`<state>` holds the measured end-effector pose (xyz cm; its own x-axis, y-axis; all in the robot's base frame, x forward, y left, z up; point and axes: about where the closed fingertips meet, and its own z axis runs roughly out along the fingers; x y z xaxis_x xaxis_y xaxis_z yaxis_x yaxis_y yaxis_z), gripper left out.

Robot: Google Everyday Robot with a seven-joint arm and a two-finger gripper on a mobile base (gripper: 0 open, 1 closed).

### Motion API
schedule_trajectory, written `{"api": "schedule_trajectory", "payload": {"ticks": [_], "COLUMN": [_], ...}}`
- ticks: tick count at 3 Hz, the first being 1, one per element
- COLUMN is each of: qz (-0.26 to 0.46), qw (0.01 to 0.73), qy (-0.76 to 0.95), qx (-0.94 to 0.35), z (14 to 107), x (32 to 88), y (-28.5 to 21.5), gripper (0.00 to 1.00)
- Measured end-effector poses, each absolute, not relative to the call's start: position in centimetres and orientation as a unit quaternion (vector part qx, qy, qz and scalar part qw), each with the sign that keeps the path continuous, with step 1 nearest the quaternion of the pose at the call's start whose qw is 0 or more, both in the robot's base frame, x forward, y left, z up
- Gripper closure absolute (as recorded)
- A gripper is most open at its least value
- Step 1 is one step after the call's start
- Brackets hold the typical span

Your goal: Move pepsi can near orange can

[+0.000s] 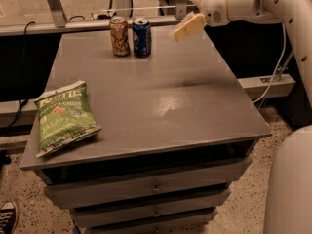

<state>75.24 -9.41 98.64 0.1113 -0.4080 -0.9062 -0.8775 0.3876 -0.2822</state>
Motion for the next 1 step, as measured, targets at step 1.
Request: {"api": "schedule_trajectory", "payload": {"ticks": [1], "qz": [0.216], "qw": [0.544], "qy": [0.631], "qx": [-0.51], "z": [98.63], "x": [75.27], "y": [-9.37], "gripper": [0.0]}}
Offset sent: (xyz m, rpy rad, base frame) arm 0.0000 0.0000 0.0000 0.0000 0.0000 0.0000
